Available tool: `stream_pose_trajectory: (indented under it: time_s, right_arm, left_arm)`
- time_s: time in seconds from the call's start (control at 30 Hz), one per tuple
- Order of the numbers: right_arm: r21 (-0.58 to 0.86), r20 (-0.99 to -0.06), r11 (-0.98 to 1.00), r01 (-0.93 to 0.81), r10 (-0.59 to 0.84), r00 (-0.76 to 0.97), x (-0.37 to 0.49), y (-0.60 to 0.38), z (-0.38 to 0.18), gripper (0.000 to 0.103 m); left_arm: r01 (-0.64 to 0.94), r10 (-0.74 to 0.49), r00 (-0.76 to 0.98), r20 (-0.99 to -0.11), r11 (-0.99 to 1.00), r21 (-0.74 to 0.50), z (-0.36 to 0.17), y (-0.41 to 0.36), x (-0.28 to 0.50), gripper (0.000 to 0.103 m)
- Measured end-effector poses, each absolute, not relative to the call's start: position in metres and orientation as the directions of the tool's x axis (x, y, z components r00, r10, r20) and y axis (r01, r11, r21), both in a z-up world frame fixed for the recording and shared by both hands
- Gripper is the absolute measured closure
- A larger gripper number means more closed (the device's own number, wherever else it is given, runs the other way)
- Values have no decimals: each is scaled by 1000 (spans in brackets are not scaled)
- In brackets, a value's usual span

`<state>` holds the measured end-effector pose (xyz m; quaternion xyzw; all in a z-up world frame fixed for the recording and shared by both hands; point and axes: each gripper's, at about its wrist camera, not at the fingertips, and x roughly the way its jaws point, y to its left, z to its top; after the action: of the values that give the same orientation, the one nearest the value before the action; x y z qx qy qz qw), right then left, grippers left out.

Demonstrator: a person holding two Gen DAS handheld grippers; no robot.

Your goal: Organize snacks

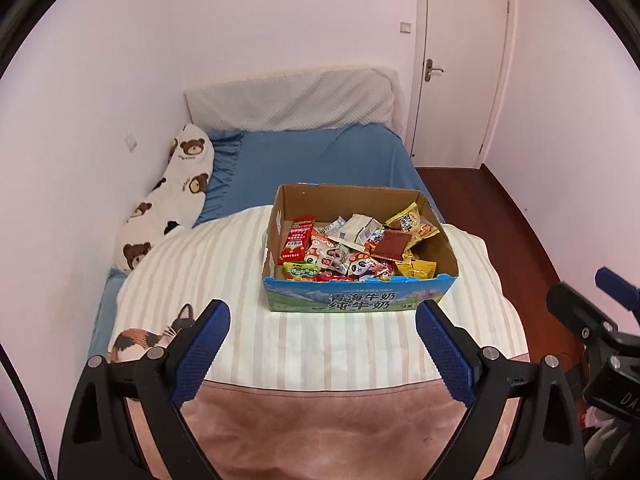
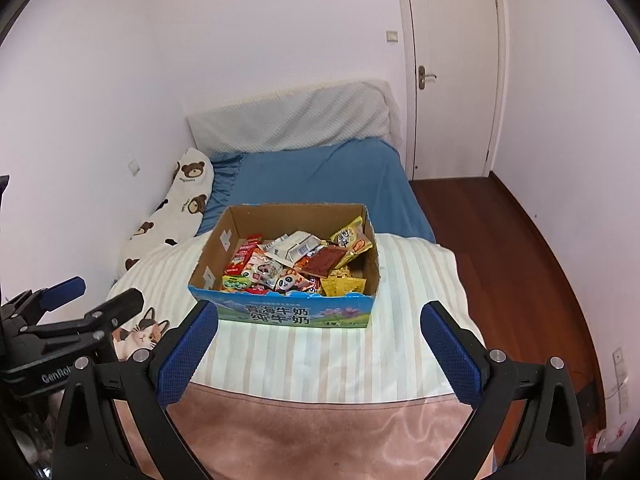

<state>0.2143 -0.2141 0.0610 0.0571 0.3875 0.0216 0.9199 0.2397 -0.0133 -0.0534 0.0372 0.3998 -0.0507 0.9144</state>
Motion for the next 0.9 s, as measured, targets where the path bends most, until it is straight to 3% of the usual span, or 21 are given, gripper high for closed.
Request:
stream_pose_trajectory:
  time_s: [0.4, 0.57, 0.63, 0.9]
  right_arm:
    - [93, -664, 995, 20, 47, 746, 182, -217, 86, 0]
    - [89, -664, 995, 43, 27, 748, 192, -224, 75, 0]
    - [99, -666, 993, 60, 21, 746, 197, -228, 68, 0]
    - [84, -677, 993, 82, -4, 736, 225, -234, 46, 0]
  left_arm:
    - [95, -49, 719, -693, 995, 29, -37, -9, 217, 8]
    - [75, -42, 728, -684, 997, 19, -45, -10, 228, 7]
    - [72, -43, 727, -686, 997, 14, -50, -12, 236, 0]
    - [46, -4, 724, -690, 998, 42, -68, -21, 265, 0]
